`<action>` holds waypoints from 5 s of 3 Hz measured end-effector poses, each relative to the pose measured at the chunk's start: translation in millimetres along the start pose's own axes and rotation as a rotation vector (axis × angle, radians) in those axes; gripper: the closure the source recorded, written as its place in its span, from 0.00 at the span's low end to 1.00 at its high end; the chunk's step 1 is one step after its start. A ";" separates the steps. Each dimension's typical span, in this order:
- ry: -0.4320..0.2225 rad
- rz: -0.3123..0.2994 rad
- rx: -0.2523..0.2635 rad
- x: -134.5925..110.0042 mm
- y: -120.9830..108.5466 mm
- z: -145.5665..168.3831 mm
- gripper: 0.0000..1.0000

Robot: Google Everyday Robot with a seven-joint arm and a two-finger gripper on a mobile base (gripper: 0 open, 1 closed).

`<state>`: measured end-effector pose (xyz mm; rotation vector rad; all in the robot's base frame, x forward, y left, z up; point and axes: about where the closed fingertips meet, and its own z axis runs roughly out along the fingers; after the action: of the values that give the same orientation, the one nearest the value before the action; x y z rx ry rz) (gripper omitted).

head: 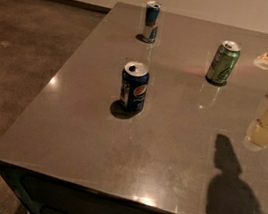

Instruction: Move green can near pepsi can

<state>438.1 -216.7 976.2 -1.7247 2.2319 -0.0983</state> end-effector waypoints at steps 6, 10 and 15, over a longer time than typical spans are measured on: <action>-0.091 0.502 0.264 30.1 -197.3 66.2 0.00; -0.278 0.698 0.216 5.5 -255.5 142.0 0.26; -0.484 0.250 -0.220 -85.0 -93.6 87.2 1.00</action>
Offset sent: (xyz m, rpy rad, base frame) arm 0.0486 -0.0279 -0.0007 0.0573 0.0325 -0.1294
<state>569.4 -148.9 934.1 -1.3600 2.1143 0.5777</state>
